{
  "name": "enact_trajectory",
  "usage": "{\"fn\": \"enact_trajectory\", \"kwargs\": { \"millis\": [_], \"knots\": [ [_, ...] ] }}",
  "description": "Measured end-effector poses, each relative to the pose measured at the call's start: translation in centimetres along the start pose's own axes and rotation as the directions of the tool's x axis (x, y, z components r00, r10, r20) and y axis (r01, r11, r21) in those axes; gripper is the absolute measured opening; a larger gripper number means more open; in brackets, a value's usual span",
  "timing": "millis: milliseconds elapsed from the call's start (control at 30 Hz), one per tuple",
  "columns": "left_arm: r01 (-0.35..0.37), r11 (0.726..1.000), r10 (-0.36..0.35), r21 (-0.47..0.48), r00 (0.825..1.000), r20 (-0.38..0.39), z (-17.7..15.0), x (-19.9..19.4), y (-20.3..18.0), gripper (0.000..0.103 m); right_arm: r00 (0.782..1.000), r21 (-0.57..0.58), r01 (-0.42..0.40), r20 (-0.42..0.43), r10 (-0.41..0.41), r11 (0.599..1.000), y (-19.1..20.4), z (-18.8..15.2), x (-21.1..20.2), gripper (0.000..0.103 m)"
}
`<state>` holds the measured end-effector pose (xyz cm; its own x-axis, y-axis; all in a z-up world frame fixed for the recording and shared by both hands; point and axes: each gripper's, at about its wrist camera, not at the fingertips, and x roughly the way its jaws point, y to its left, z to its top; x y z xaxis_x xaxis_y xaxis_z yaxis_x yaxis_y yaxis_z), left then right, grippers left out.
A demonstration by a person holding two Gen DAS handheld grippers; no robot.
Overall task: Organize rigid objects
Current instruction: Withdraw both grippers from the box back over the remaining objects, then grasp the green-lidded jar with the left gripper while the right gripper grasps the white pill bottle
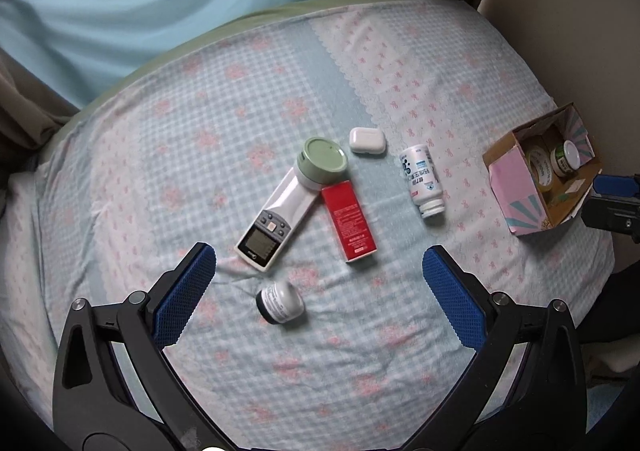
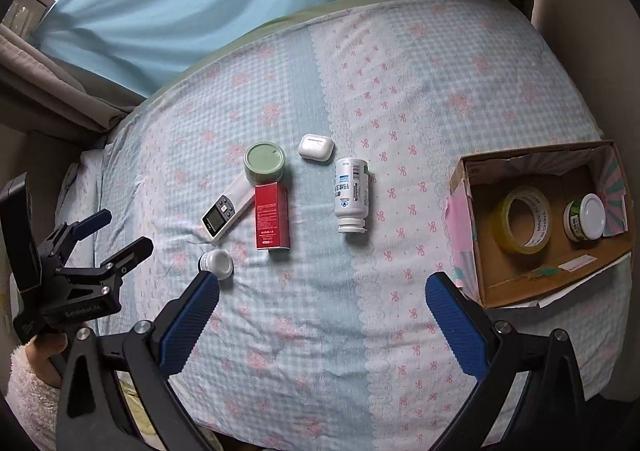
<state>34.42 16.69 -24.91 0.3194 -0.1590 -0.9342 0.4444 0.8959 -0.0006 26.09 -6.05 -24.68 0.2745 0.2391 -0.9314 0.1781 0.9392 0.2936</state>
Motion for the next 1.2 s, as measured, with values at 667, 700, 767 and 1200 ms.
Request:
{"fn": "enact_trajectory", "kwargs": {
  "millis": [667, 700, 767, 1200],
  "knots": [
    [-0.009, 0.989, 0.049, 0.148, 0.962, -0.269, 7.1, 21.2, -1.1, 0.103, 0.979, 0.061, 0.098, -0.185, -0.085, 0.993, -2.5, 7.9, 17.4, 0.100],
    [-0.014, 0.989, 0.055, 0.150, 0.961, -0.273, 7.4, 22.1, -1.1, 0.103, 0.976, 0.064, 0.103, -0.198, -0.088, 0.993, -2.5, 8.2, 18.3, 0.097],
    [-0.010, 0.989, 0.051, 0.144, 0.959, -0.279, 7.9, 23.5, -0.9, 0.103, 0.970, 0.064, 0.115, -0.223, -0.098, 0.991, -2.6, 8.5, 20.1, 0.096],
    [0.033, 0.977, 0.035, 0.209, 0.949, -0.314, 7.2, 28.0, -2.1, 0.091, 0.932, 0.041, 0.200, -0.317, -0.177, 0.979, -2.9, 8.8, 26.3, 0.073]
  ]
}}
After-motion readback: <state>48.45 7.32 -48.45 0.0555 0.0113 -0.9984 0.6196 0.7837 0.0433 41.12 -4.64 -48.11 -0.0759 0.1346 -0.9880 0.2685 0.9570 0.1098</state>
